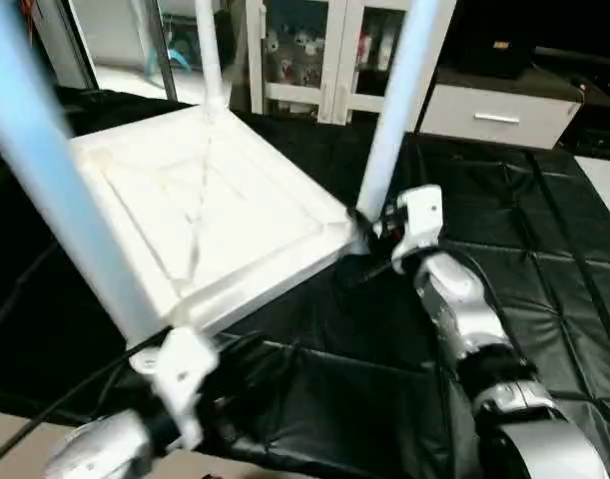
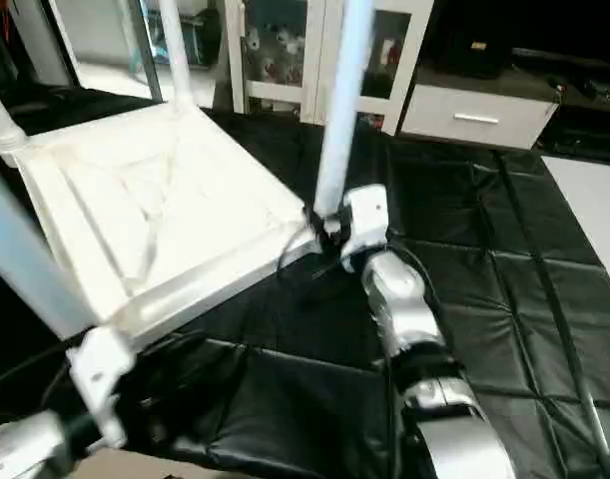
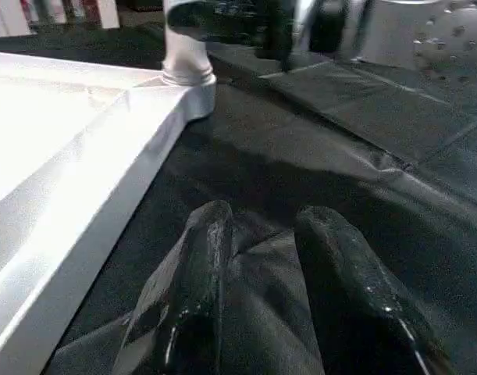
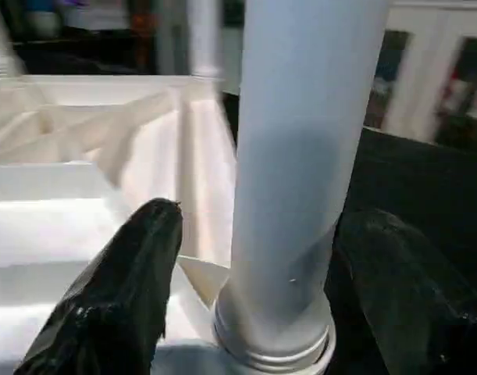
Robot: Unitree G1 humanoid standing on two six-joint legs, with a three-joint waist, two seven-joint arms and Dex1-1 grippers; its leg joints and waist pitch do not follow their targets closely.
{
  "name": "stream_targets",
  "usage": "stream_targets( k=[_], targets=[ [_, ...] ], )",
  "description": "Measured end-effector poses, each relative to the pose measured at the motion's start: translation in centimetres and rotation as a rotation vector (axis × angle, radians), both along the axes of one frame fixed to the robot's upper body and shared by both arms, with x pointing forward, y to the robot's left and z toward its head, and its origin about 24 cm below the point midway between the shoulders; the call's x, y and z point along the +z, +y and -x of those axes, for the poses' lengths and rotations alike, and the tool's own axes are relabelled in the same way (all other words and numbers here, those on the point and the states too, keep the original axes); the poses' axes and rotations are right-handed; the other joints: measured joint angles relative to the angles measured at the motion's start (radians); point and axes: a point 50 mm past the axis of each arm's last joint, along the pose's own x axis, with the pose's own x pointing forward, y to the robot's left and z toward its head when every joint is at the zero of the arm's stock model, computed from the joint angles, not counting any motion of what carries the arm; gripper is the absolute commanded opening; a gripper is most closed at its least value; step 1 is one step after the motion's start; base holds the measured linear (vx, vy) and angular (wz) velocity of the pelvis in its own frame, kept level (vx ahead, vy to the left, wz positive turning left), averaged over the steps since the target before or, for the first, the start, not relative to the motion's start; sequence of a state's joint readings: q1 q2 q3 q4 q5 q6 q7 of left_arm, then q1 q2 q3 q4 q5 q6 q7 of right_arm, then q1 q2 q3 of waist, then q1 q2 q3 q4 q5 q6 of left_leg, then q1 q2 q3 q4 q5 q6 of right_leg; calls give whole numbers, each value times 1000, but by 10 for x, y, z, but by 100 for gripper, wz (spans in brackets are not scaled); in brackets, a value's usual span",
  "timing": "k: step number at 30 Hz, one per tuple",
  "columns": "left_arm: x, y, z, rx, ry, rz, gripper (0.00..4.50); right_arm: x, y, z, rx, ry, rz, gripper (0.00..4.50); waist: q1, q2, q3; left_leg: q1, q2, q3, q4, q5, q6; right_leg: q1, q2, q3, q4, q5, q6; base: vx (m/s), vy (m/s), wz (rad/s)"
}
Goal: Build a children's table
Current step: Rotate leg to tighten
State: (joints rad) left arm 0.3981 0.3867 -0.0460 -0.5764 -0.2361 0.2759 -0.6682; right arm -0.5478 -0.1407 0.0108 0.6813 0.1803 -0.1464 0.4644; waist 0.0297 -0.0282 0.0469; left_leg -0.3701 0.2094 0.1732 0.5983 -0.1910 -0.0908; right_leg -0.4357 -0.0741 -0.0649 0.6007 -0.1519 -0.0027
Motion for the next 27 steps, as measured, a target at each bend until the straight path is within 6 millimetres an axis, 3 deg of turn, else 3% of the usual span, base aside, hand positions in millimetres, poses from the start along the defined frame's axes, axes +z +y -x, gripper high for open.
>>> stream_targets(
  k=[4,7,12,16,21,24,27],
  targets=[
    [4,6,-3,52,-30,20,160,2,-8,18,105,-13,-12,343,4,-1,0,3,-1,-1,2,0,0,1,0,3,0,0,0,0,0,0],
    [8,5,-16,89,-74,34,160,8,-14,27,144,-33,19,343,5,-1,0,3,-2,-2,3,0,0,2,0,3,-1,0,1,0,0,0],
    [-5,0,-22,95,-37,33,160,12,-32,37,124,-19,78,343,2,-1,-1,3,-2,-3,3,0,0,3,0,2,-5,0,1,0,0,0],
    [-3,-5,-28,66,-54,35,160,6,-47,39,49,42,130,343,-4,-3,-2,3,-2,-3,4,0,0,3,0,2,-7,0,1,0,0,0],
    [-7,-9,-34,24,-40,26,160,7,-62,37,-77,68,149,343,-29,24,-3,4,-2,-6,4,0,0,9,0,-3,-22,0,1,0,0,0],
    [-7,-10,-34,7,-38,23,160,15,-58,42,-39,34,128,343,-45,31,-1,5,-2,-7,4,0,1,15,0,-4,-24,-1,1,0,0,0],
    [-6,-10,-38,-5,-42,20,160,17,-55,52,54,36,130,343,-53,36,1,14,-2,-8,5,0,1,20,0,-6,-26,-1,1,0,0,0]
  ],
)
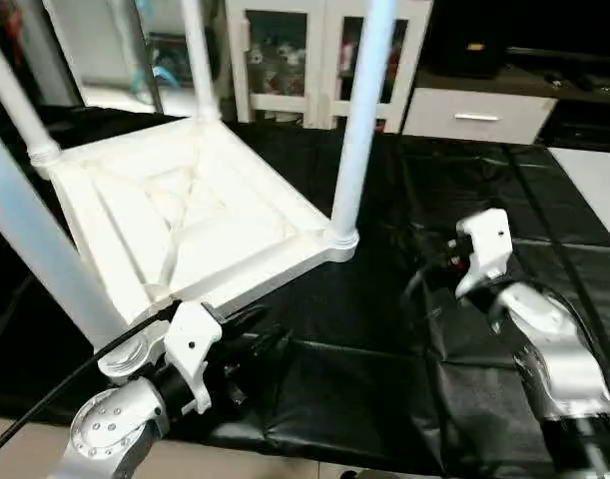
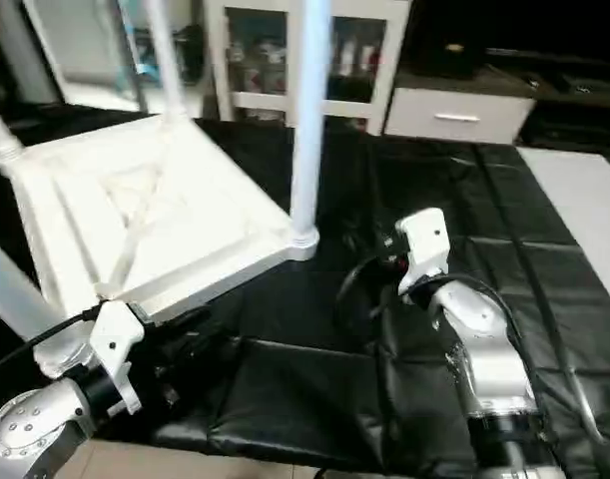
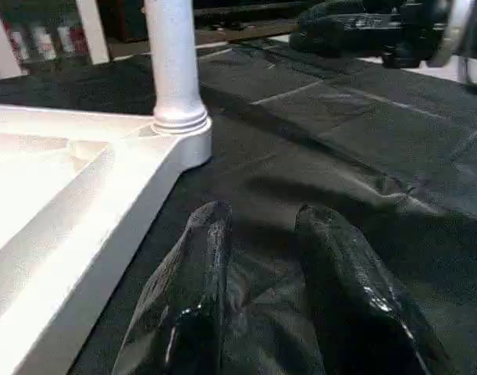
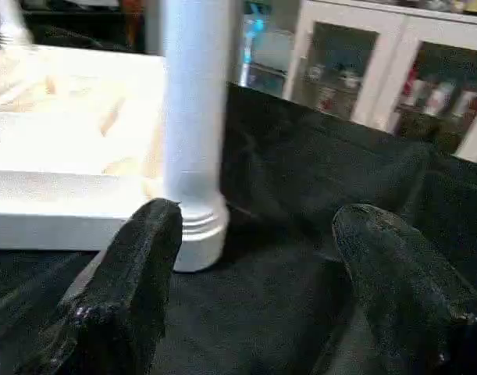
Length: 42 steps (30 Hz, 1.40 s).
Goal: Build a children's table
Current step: Rotate leg to tighten
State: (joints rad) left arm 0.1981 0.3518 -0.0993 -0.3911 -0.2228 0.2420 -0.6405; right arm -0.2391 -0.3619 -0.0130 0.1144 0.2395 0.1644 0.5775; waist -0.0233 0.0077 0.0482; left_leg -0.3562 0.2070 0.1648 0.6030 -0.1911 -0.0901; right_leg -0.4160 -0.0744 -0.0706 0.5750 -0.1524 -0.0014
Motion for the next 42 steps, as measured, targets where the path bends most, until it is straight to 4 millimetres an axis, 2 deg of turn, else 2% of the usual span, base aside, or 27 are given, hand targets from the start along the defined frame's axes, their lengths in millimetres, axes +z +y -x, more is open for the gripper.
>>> stream_targets(
  k=[4,10,12,15,18,19,20,21,22,23,24,25,26,28,29,30,32,33,34,35,36,37,38,39,40,41,42],
  targets=[
    [0,2,-2,-1,-1,-11,160,-4,-5,14,108,63,75,343,0,4,1,1,0,-1,0,0,0,1,0,-1,-2,0,0,0,0,0],
    [-2,3,-3,4,9,-11,160,2,-19,27,218,133,168,343,0,4,0,1,0,-2,0,0,0,2,0,-3,-7,0,0,0,0,0],
    [-2,3,-3,6,9,-12,160,4,-23,39,310,185,212,343,3,5,0,1,0,-4,0,-1,1,4,-1,-7,-11,0,0,0,0,0],
    [-4,5,-3,10,19,-21,160,7,-18,47,422,235,208,343,-1,5,1,6,1,-12,0,-1,1,15,-3,-26,-24,0,0,0,0,0],
    [-5,7,-2,9,30,-36,160,3,4,45,469,217,178,343,-14,12,5,6,7,-36,-2,-1,1,30,-4,-60,-50,0,0,-15,13,-12],
    [-6,8,-1,9,38,-41,160,0,12,41,467,211,171,343,-18,17,10,9,9,-46,-4,-1,0,40,-5,-73,-53,-3,0,-53,-2,-15],
    [-7,9,1,6,46,-51,160,-2,20,34,437,198,161,343,-24,17,14,14,11,-43,-5,-1,0,40,-7,-70,-23,-15,-6,0,0,0],
    [-6,9,1,3,48,-56,160,-5,27,27,411,194,152,343,-18,9,18,22,6,-33,-4,-1,0,34,-13,-49,29,-38,-17,-63,-41,-4],
    [-4,7,2,-2,42,-51,160,-7,30,24,396,195,155,343,10,-24,15,34,-2,-13,-1,-2,-2,30,-19,-16,74,-49,-5,-17,-100,10],
    [-5,6,4,0,49,-41,160,-7,30,20,384,197,169,343,19,-38,19,36,-6,-11,19,-16,-10,15,-13,-15,75,-50,0,-42,-128,8],
    [-9,5,9,2,70,-36,160,-6,31,14,373,190,175,343,39,-32,19,32,-6,-17,55,-45,6,9,-17,-27,73,-51,-1,-16,-100,8],
    [-13,5,13,-1,95,-40,160,-1,34,6,352,160,182,343,51,-17,18,35,-21,-34,65,-61,10,6,-19,-39,71,-51,-1,0,0,0],
    [-13,6,13,-4,96,-47,160,-2,37,2,332,154,173,343,53,-13,16,29,-32,-44,52,-60,4,2,-19,-41,65,-51,-1,0,0,0],
    [-11,6,10,9,82,-61,160,-9,40,-10,268,157,179,343,51,-16,15,24,-24,-47,31,-57,-2,1,-10,-44,35,-47,-8,0,0,0],
    [-11,6,9,15,75,-74,160,-10,41,-18,231,159,185,343,48,-14,15,22,-22,-44,30,-57,-1,4,-7,-43,28,-40,-19,-55,-6,2],
    [-10,6,8,22,68,-79,160,-9,41,-22,212,152,187,343,48,-11,17,22,-21,-44,30,-57,-1,9,-6,-44,23,-35,-26,-55,-6,2],
    [-9,7,6,36,59,-94,160,-9,43,-28,189,139,189,343,42,-7,18,34,-15,-44,30,-57,-1,21,-5,-53,9,-35,-26,-29,8,-1],
    [-9,8,5,51,57,-107,160,-11,46,-34,172,144,188,343,33,-8,19,36,-14,-45,28,-57,-1,26,-5,-58,2,-35,-26,0,0,0],
    [-8,8,4,64,50,-111,160,-11,49,-38,166,140,185,343,23,-6,23,37,-10,-49,26,-57,-1,35,-6,-73,-9,-35,-26,0,0,0],
    [-8,8,2,74,44,-115,160,-11,50,-41,159,140,186,343,20,-1,28,38,-1,-48,22,-57,-2,45,-5,-85,-17,-35,-25,-71,-6,-3],
    [-7,9,1,85,37,-118,160,-12,51,-44,155,140,183,343,21,-1,34,39,3,-46,19,-57,-2,50,-6,-88,1,-49,-24,-71,-6,-3],
    [-4,9,-3,93,21,-125,160,-16,49,-46,145,155,180,343,29,-14,36,40,2,-29,19,-57,-2,47,-14,-60,72,-79,-37,-55,-52,10],
    [-2,11,-5,111,8,-125,160,-18,49,-48,139,166,177,343,40,-42,29,42,-1,-5,22,-56,-4,51,-21,-29,110,-84,-25,61,-118,17],
    [-2,11,-5,128,9,-120,160,-18,51,-52,138,173,176,343,52,-63,24,46,-4,3,24,-58,-4,33,-15,-13,122,-91,-8,61,-118,17],
    [-5,11,-2,129,22,-122,160,-18,55,-56,141,173,181,343,69,-63,23,32,-8,-2,29,-61,-1,17,-15,-17,121,-93,-12,67,-118,-5],
    [-7,10,-1,131,34,-125,160,-18,58,-59,146,170,188,343,84,-60,20,11,-10,-17,17,-60,-2,11,-13,-20,121,-93,-12,62,-79,-14],
    [-8,10,0,130,42,-128,160,-20,59,-60,146,176,192,343,95,-56,17,3,-10,-25,9,-46,-12,5,-8,-24,118,-92,-15,62,-79,-14]
  ],
)
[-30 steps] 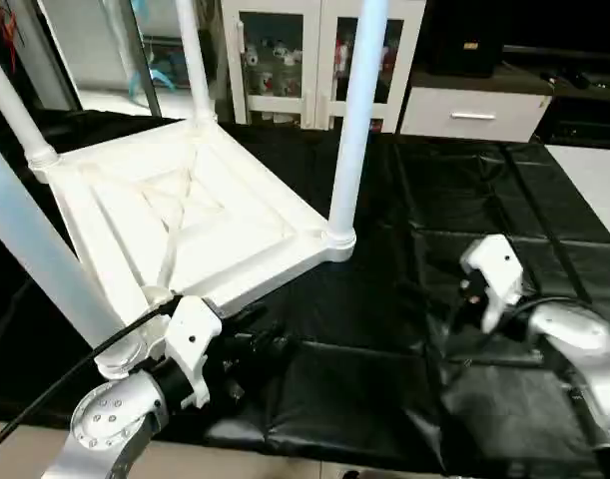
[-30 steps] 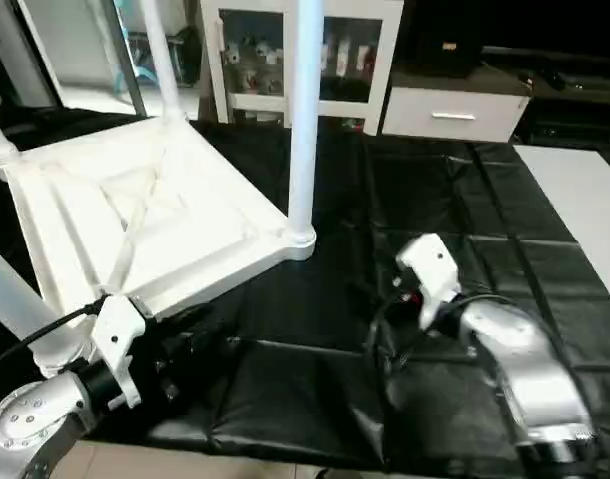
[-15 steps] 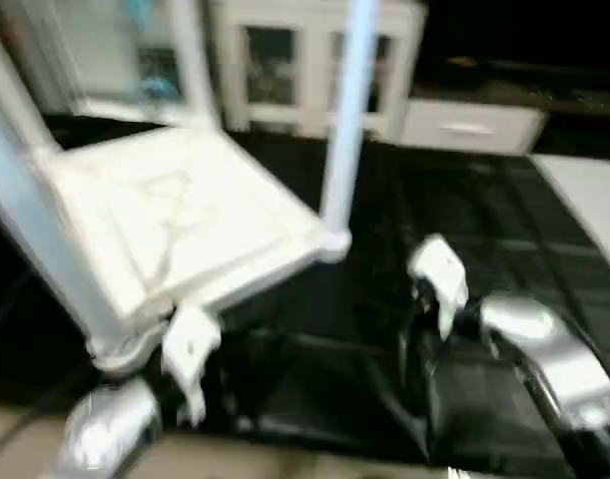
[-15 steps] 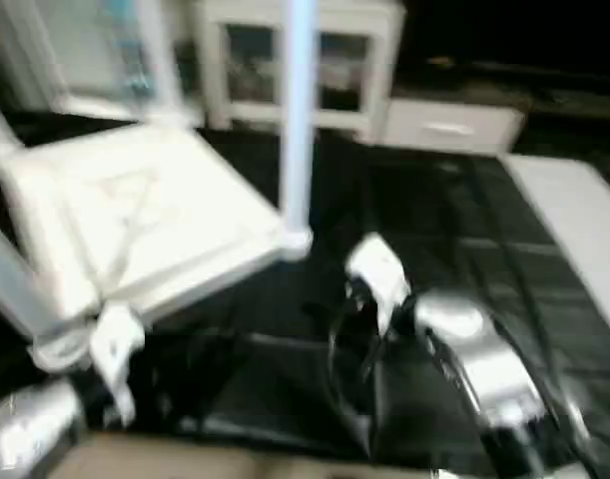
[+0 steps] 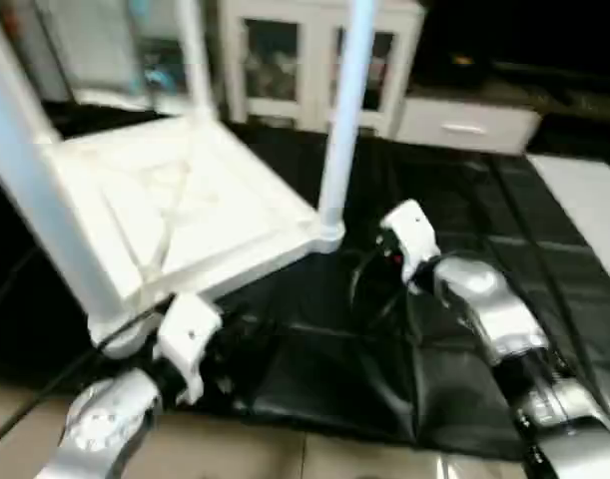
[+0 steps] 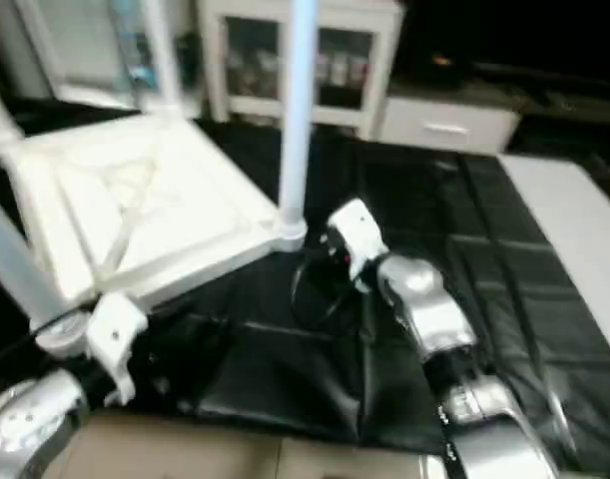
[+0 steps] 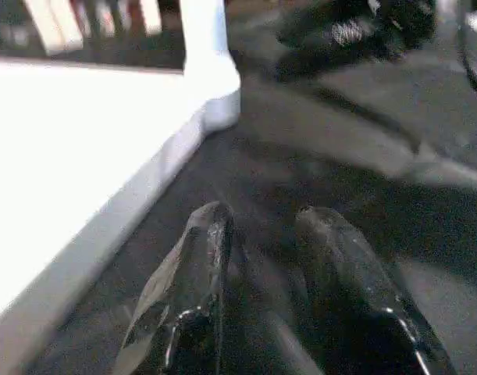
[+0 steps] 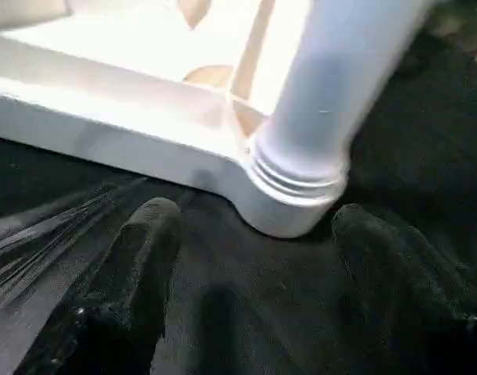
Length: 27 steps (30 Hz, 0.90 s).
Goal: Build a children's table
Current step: Rotate leg to tighten
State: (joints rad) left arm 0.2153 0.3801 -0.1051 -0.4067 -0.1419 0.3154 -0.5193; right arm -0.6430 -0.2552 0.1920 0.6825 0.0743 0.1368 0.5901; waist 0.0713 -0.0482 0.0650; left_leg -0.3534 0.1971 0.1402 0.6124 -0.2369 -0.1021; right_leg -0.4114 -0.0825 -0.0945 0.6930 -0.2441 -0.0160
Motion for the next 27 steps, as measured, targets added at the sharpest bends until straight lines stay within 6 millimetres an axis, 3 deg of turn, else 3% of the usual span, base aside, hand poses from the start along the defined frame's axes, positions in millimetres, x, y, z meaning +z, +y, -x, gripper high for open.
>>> stream_targets(
  k=[2,4,8,17,22,27],
  targets=[
    [-1,1,1,7,11,-5,160,-8,3,-1,-5,23,14,343,12,6,-6,-6,18,5,-8,52,-25,-4,19,-1,-4,13,-15,37,-34,0],
    [-2,4,3,16,19,-13,160,-11,8,-3,-6,25,28,343,18,4,-7,-13,28,5,-7,54,-27,-6,26,-2,-16,21,-25,0,0,0],
    [1,7,5,30,11,-20,160,-9,12,-9,-26,3,44,343,16,2,-8,-14,27,9,-10,51,-23,-3,26,0,-32,27,-25,0,0,0],
    [4,17,16,74,18,-50,160,-7,25,-23,-182,-39,25,343,9,-7,-8,-12,28,13,-11,50,-21,-3,26,2,-34,29,-23,0,0,0],
    [1,23,23,113,34,-72,160,-5,17,-30,-378,-130,114,343,25,-9,-9,-11,28,13,-10,50,-21,-3,25,1,-35,29,-21,0,0,0],
    [5,29,21,183,-2,-89,160,-2,0,-32,-560,-246,173,343,28,-11,-9,-12,28,15,-10,50,-21,-2,25,2,-35,30,-20,0,0,0]
  ],
)
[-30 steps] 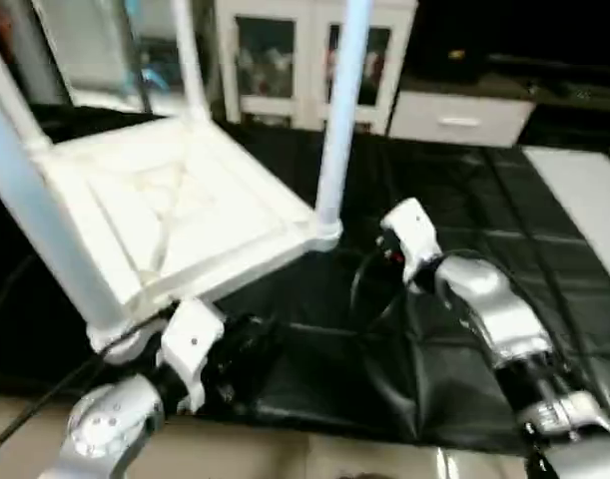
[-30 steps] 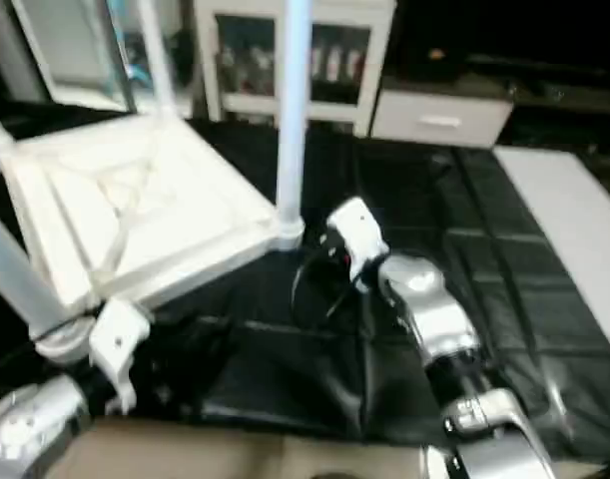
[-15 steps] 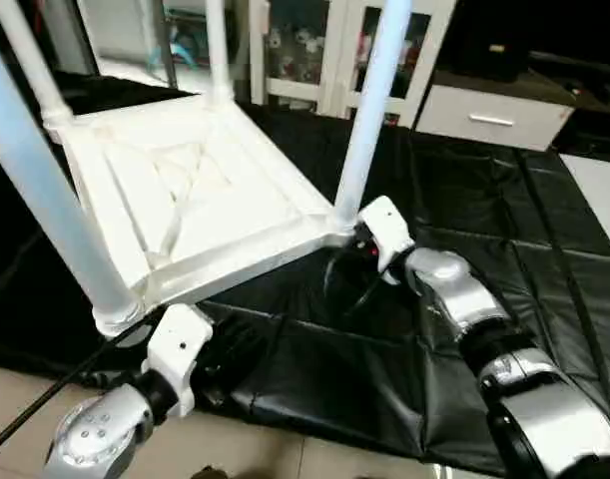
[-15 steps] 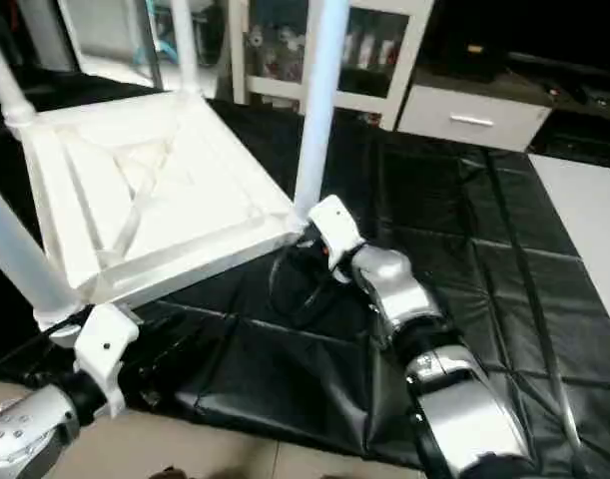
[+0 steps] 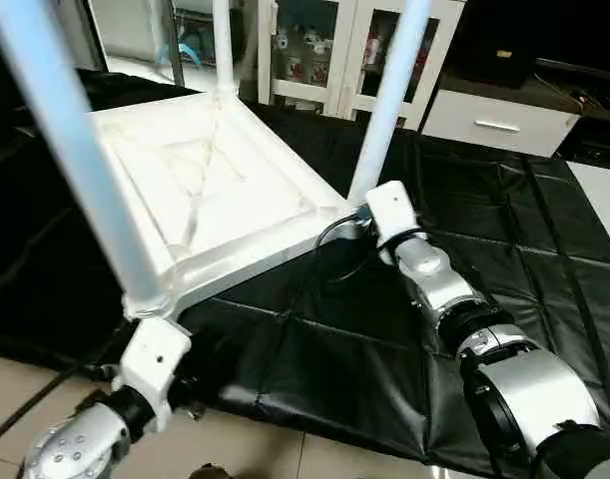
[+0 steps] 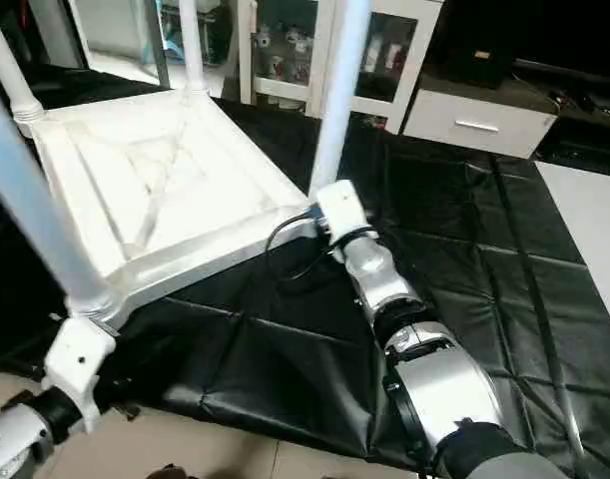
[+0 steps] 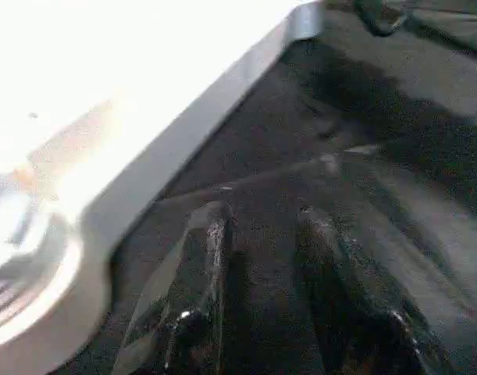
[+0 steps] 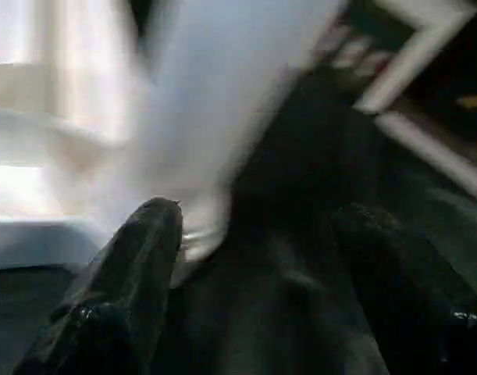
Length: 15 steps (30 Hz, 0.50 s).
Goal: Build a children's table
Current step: Rotate leg to tighten
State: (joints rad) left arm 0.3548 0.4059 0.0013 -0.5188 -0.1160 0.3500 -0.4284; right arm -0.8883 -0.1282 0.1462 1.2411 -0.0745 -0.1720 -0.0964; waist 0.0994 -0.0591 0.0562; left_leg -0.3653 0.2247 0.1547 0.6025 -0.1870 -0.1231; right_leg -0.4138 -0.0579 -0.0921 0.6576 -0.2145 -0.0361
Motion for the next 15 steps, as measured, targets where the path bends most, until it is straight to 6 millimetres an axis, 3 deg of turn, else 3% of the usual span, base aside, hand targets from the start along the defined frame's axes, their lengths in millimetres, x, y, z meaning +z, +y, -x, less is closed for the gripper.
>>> stream_targets(
  k=[3,6,10,15],
  targets=[
    [-1,2,8,44,-3,-2,160,5,-6,-1,-25,-58,-24,343,-8,-5,-2,-1,0,0,-1,0,0,0,0,0,0,-2,3,0,0,0],
    [-6,4,21,74,16,16,160,5,-10,1,44,-45,-184,343,-15,-10,-2,-1,0,1,-2,0,1,0,1,0,0,-3,5,0,0,0],
    [-1,-2,39,45,-18,118,160,-7,-3,14,297,27,-338,343,-10,-19,0,-2,1,1,-2,-1,1,0,1,0,-3,-2,4,0,0,0],
    [4,5,51,45,-50,166,190,-8,-14,28,478,24,-334,343,1,-27,-2,0,2,1,-2,-1,2,5,1,0,-7,-2,5,0,0,0]
  ],
)
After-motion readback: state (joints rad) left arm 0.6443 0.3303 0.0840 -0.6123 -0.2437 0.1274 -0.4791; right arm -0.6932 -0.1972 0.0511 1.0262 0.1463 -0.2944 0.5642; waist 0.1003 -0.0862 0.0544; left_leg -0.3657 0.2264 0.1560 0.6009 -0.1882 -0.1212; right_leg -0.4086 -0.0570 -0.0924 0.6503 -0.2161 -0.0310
